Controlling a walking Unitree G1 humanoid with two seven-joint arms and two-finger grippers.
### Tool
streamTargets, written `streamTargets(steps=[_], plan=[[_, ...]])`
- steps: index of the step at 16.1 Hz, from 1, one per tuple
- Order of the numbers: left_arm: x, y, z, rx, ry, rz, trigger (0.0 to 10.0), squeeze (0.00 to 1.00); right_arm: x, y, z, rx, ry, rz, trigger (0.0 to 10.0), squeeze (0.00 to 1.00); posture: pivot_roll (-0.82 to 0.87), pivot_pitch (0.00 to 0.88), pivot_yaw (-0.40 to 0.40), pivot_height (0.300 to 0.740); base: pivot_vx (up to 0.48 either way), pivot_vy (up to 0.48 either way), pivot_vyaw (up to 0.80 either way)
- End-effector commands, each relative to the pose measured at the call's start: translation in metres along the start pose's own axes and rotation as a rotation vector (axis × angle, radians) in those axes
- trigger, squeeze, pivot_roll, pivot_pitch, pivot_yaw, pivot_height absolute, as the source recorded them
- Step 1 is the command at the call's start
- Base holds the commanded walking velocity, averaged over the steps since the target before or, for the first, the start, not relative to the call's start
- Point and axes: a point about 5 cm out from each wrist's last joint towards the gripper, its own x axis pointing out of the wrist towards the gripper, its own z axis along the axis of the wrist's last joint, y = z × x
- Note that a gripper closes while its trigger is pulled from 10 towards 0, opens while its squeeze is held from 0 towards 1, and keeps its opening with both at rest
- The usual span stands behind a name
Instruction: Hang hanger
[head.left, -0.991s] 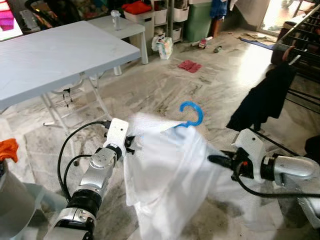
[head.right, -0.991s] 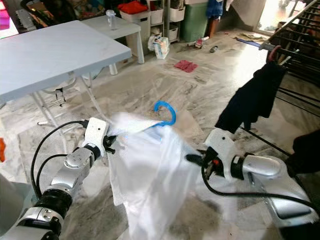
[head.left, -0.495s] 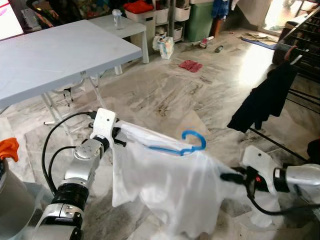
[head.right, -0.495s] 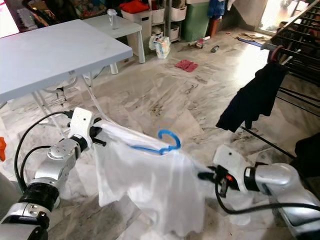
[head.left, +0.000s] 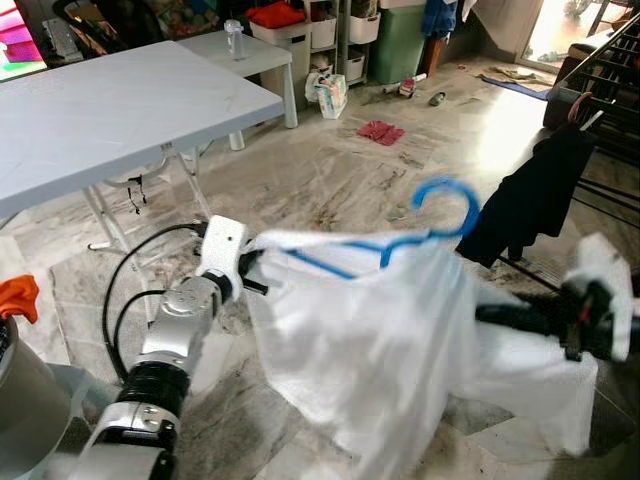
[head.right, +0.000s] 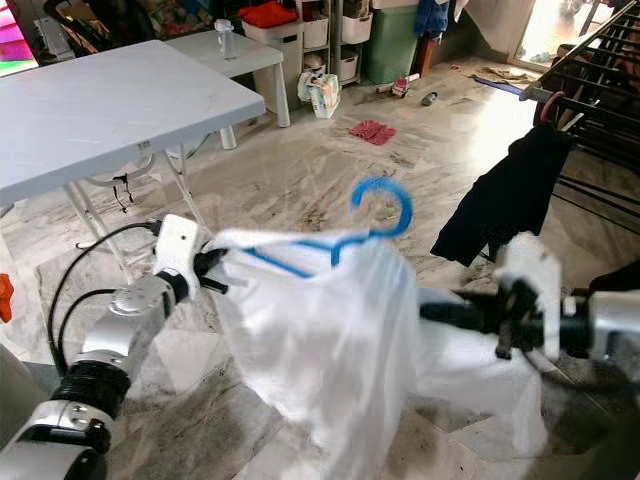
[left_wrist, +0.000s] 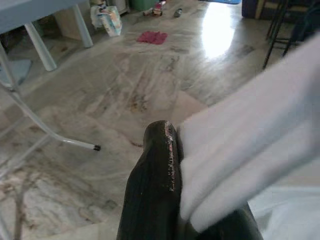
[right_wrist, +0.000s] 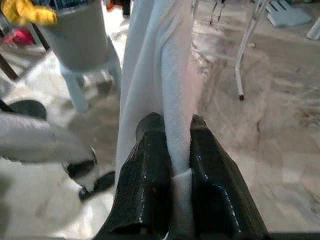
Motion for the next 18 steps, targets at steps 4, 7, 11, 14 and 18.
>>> streamTargets(steps=[4, 7, 11, 14, 18], plan=[[-0.003, 0.013, -0.012, -0.1, 0.058, 0.08, 0.0, 0.0, -0.003, 0.006, 0.009, -0.043, -0.036, 0.04, 10.0, 0.0, -0.09, 0.0, 0.002, 0.74, 0.0, 0.0, 0.0], [0.001, 0.017, 0.006, -0.176, 0.004, 0.057, 0.0, 0.0, -0.004, 0.008, -0.008, -0.068, 0.122, 0.045, 10.0, 0.0, -0.09, 0.0, -0.001, 0.74, 0.0, 0.0, 0.0], [0.001, 0.036, 0.018, -0.34, -0.023, 0.108, 0.0, 0.0, -0.009, 0.016, -0.015, -0.121, 0.235, 0.084, 10.0, 0.0, -0.1, 0.0, 0.003, 0.74, 0.0, 0.0, 0.0], [-0.001, 0.027, -0.007, -0.3, 0.101, 0.073, 0.0, 0.0, -0.012, 0.017, 0.014, -0.106, 0.052, 0.097, 10.0, 0.0, -0.1, 0.0, 0.005, 0.74, 0.0, 0.0, 0.0], [-0.001, -0.01, -0.04, -0.282, 0.217, -0.053, 0.0, 0.0, -0.02, 0.005, 0.054, -0.084, -0.237, 0.036, 10.0, 0.0, -0.11, 0.0, 0.006, 0.74, 0.0, 0.0, 0.0]])
